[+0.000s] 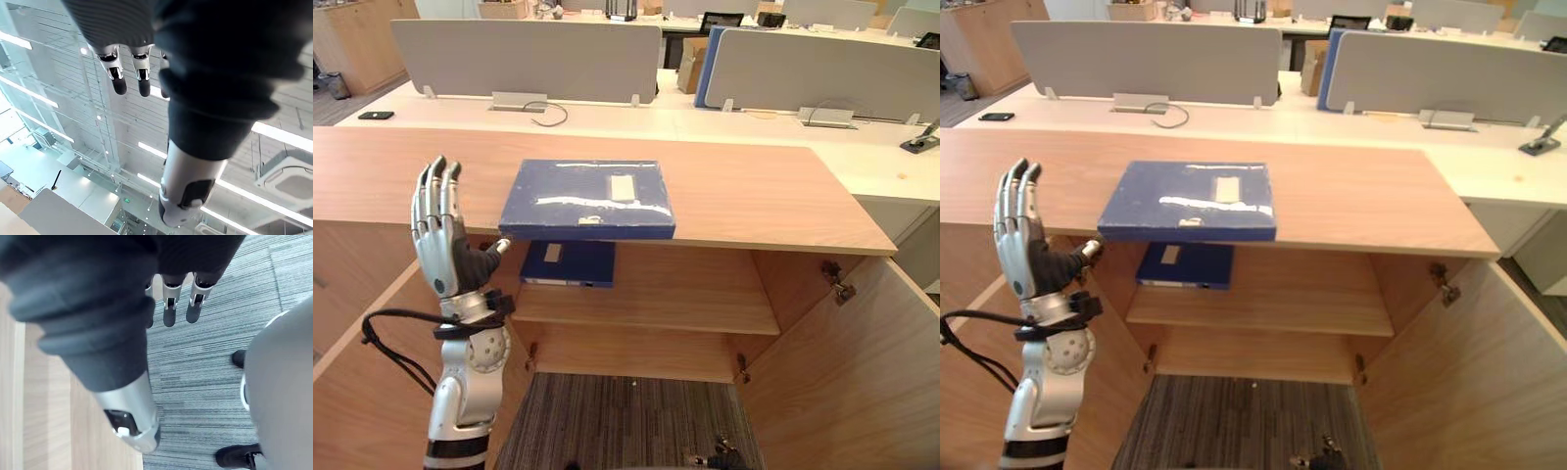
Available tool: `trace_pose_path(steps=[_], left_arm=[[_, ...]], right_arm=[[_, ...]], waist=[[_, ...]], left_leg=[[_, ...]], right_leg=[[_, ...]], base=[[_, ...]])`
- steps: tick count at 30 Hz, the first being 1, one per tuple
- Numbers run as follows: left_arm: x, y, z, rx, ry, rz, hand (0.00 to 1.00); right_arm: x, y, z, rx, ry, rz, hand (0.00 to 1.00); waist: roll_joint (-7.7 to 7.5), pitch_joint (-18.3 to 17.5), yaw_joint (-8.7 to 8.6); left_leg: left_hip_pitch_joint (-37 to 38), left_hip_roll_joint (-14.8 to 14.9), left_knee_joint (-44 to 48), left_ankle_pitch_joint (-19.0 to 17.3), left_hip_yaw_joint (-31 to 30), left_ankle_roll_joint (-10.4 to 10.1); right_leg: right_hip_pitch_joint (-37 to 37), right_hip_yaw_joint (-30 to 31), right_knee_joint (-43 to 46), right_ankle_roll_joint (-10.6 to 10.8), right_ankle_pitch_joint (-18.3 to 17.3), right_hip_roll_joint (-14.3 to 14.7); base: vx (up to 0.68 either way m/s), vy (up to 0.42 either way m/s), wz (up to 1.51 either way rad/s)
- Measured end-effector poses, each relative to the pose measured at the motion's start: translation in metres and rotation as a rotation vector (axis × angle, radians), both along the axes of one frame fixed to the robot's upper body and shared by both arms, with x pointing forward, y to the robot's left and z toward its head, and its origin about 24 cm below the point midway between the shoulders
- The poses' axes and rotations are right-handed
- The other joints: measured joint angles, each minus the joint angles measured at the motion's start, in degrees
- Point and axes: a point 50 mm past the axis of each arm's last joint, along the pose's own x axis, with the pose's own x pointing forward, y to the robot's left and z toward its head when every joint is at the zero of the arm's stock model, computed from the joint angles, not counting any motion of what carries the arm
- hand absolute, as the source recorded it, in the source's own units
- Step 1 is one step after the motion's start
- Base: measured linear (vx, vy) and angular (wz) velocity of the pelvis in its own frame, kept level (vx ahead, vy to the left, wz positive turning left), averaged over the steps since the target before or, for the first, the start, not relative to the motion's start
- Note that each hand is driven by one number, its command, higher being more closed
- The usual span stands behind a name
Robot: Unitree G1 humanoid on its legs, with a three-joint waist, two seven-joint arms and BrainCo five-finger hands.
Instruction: Walk over to the cabinet, pick up the folder, carry it to the office cabinet, place the folder inside the office cabinet, then close the office cabinet door
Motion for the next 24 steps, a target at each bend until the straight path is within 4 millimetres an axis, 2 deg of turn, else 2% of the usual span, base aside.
trace_pose_path(steps=[5, 15, 24], left_arm=[[0.011, 0.005, 0.000, 0.122, 0.059, 0.011, 0.00], [0.029, 0.021, -0.015, 0.219, 0.195, 0.056, 0.00], [0.050, 0.013, -0.027, 0.272, 0.298, 0.002, 0.00]], right_arm=[[-0.001, 0.000, -0.001, 0.006, 0.006, 0.011, 0.00], [-0.001, -0.007, 0.000, -0.008, 0.004, 0.002, 0.00], [0.001, -0.014, 0.002, -0.022, -0.014, -0.037, 0.00]], waist=[[0.60, -0.51, -0.34], [1.47, -1.10, -1.11], [1.48, -1.11, -1.78]], left_leg=[[0.55, 0.08, -0.02, -0.02, 0.70, -0.05], [0.86, 0.37, -0.38, 0.04, 0.73, -0.16], [0.93, 0.47, -0.31, -0.12, 0.72, -0.46]], right_leg=[[0.04, 0.86, 0.02, -0.04, 0.02, 0.05], [0.36, 0.95, -1.12, -0.53, 0.31, 0.65], [1.11, 0.89, -2.36, -0.81, 0.54, 1.10]], base=[[-0.02, 0.004, -0.09], [-0.03, 0.004, -0.01], [0.00, 0.000, 0.00]])
